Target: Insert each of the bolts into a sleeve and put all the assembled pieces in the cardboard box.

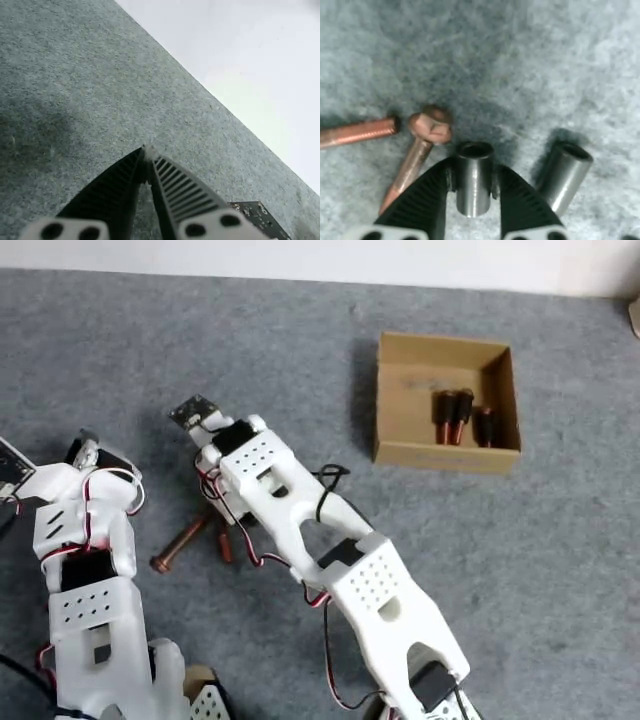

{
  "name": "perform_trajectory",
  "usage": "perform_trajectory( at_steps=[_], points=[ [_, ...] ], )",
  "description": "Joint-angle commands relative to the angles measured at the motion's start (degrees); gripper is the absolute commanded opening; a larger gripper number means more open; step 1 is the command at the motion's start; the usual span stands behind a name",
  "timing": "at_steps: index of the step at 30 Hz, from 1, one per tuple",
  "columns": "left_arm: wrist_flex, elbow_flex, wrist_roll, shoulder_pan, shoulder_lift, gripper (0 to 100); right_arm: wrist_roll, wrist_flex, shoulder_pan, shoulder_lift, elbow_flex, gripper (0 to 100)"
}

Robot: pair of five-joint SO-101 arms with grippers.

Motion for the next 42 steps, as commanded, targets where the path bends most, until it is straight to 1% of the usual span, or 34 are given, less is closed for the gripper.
perform_trajectory(
  at_steps=[1,4,8,12,15,17,19,22,26,28,30,32,36,39,40,42],
  points=[
    [0.26,-3.03,0.35,-0.13,-1.45,1,-0.35,4.18,1.63,-2.15,-4.18,0.5],
    [0.26,-3.03,0.35,-0.04,-1.36,1,-0.35,7.69,4.00,-6.81,-6.11,0.5],
    [0.26,-2.95,0.26,0.66,-1.36,1,0.00,9.54,6.46,-13.41,-6.29,0.5],
    [0.88,-2.77,0.18,2.51,-1.36,1,0.18,13.85,7.25,-21.85,-6.37,0.5],
    [2.73,-2.86,0.09,3.91,-1.36,1,0.35,17.71,7.87,-31.08,-6.37,0.5],
    [2.73,-2.86,0.09,4.00,-1.36,1,2.64,20.00,8.31,-38.02,-6.37,0.5],
    [2.73,-2.86,0.09,4.00,-1.36,1,4.40,20.35,10.07,-45.58,-5.93,0.5],
    [2.73,-2.68,0.09,4.79,-1.36,1,4.48,20.26,14.73,-55.08,-3.12,0.5],
    [3.96,-2.07,-0.26,9.98,-1.36,1,4.48,20.26,22.37,-64.40,5.93,0.5],
    [5.71,-2.07,-4.40,13.76,-1.36,1,4.48,20.18,25.01,-69.58,12.00,0.5],
    [7.21,-2.07,-9.49,17.36,-1.36,1,4.48,19.56,25.89,-76.53,18.24,0.5],
    [8.97,-1.98,-12.92,19.47,-1.36,1,4.92,17.19,26.07,-84.88,26.33,0.5],
    [12.48,-2.68,-17.14,21.32,-1.45,1,5.10,7.43,26.15,-102.55,47.69,0.5],
    [16.44,-4.62,-18.64,21.41,-1.45,1,8.79,-0.92,26.24,-113.80,64.31,0.5],
    [17.93,-5.49,-18.64,21.41,-1.45,1,9.49,-3.47,26.86,-117.32,68.97,0.5],
    [21.63,-7.96,-18.64,21.32,-1.45,1,9.49,-8.48,30.81,-123.30,77.41,0.5]
  ],
)
